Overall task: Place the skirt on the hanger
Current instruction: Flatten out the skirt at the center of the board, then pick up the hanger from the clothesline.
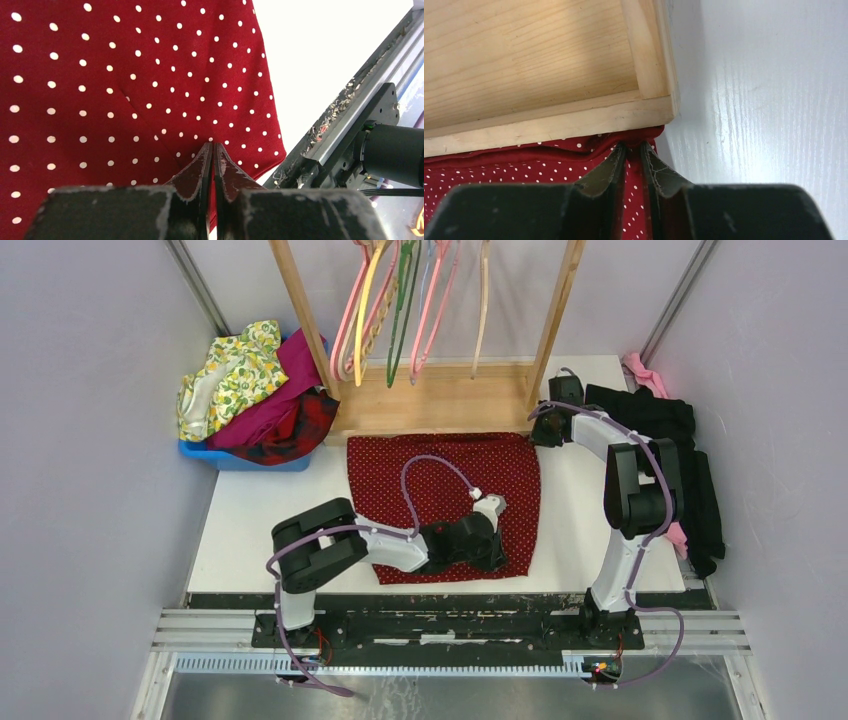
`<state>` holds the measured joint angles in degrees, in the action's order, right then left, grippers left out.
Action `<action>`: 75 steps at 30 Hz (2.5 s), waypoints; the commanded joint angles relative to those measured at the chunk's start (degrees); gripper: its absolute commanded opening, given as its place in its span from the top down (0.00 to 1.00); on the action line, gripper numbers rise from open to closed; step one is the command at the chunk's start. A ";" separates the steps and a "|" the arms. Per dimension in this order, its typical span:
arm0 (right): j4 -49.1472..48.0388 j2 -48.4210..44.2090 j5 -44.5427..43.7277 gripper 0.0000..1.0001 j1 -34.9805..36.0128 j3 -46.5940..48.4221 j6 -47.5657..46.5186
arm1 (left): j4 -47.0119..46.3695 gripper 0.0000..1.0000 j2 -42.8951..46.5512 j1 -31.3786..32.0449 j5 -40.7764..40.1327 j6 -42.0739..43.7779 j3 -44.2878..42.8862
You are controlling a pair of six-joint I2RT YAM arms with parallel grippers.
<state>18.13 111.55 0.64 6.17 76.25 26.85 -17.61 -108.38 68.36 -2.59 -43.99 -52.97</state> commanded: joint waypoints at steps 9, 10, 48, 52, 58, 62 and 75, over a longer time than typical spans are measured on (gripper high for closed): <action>0.76 -3.66 -0.57 0.86 -0.60 2.84 -1.01 | 0.56 0.91 2.30 0.46 1.71 -3.94 9.67; 0.76 -3.74 -0.56 0.88 -0.57 2.78 -1.01 | 0.35 0.91 2.44 0.46 1.71 -4.06 10.16; 9.04 -0.95 -2.30 0.78 -1.65 15.82 -4.32 | 0.56 0.87 8.36 0.67 1.44 -4.70 15.80; 10.10 -4.95 1.02 0.73 -1.60 13.59 -3.51 | 6.26 0.74 11.06 0.74 0.30 -2.36 11.64; 11.84 -13.29 6.82 0.64 -1.61 9.07 -2.16 | 15.85 0.59 17.89 0.48 -3.56 1.69 4.71; 13.15 -19.62 9.96 0.60 -1.60 6.00 -1.65 | 21.50 0.51 22.85 -0.25 -5.93 3.79 1.67; 17.39 -41.18 19.16 0.54 -0.80 -8.40 -1.60 | 38.22 0.23 41.31 -11.18 -8.23 9.56 -3.28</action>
<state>33.80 76.55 15.75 4.82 69.67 24.84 14.02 -73.78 60.27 -8.25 -38.89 -51.99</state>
